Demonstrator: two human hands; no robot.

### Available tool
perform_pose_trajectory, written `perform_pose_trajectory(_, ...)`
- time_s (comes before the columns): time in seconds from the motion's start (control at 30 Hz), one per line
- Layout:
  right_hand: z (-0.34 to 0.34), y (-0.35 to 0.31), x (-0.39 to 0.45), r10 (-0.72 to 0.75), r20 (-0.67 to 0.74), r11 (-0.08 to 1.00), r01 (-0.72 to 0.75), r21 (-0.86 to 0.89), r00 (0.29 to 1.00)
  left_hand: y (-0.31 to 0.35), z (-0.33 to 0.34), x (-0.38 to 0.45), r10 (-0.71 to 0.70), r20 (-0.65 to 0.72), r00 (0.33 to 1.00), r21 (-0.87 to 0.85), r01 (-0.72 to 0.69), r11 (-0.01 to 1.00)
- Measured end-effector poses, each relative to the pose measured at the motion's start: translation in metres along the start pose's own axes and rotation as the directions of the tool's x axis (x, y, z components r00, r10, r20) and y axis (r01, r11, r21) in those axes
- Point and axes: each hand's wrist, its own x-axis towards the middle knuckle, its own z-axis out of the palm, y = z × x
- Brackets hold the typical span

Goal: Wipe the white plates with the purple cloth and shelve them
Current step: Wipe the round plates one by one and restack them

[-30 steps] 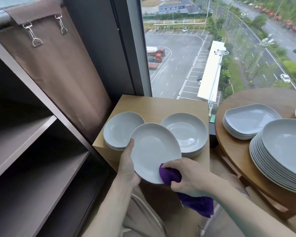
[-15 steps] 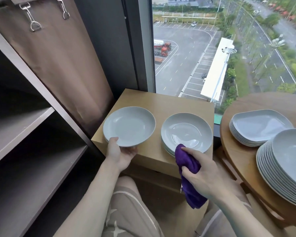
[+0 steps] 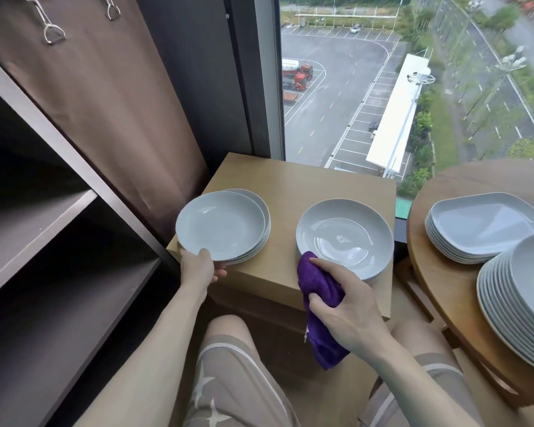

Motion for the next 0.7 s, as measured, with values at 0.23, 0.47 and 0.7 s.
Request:
perform_pose_trajectory(0.23, 0.001, 0.000, -0.002, 0.007, 0.000, 1.000, -0.007, 0.021, 1.000, -0.010, 0.006, 0.015, 0.019, -0.002, 1.000, 0.155, -0.018, 0.988)
perform_pose_trajectory(0.47, -0.011, 0.004, -0.012, 0.038, -0.037, 0.999, -0.037, 0.024, 0.999, -0.007, 0.020, 0.002, -0.086, -0.124, 0.989, 0.073, 0.095, 0.993)
perform_pose_trajectory(0.7, -0.025, 0.011, -0.016, 0.090, -0.107, 0.995, -0.084, 0.059, 0.990, -0.035, 0.074, -0.108, -0.057, 0.137, 0.989, -0.008, 0.059, 0.998)
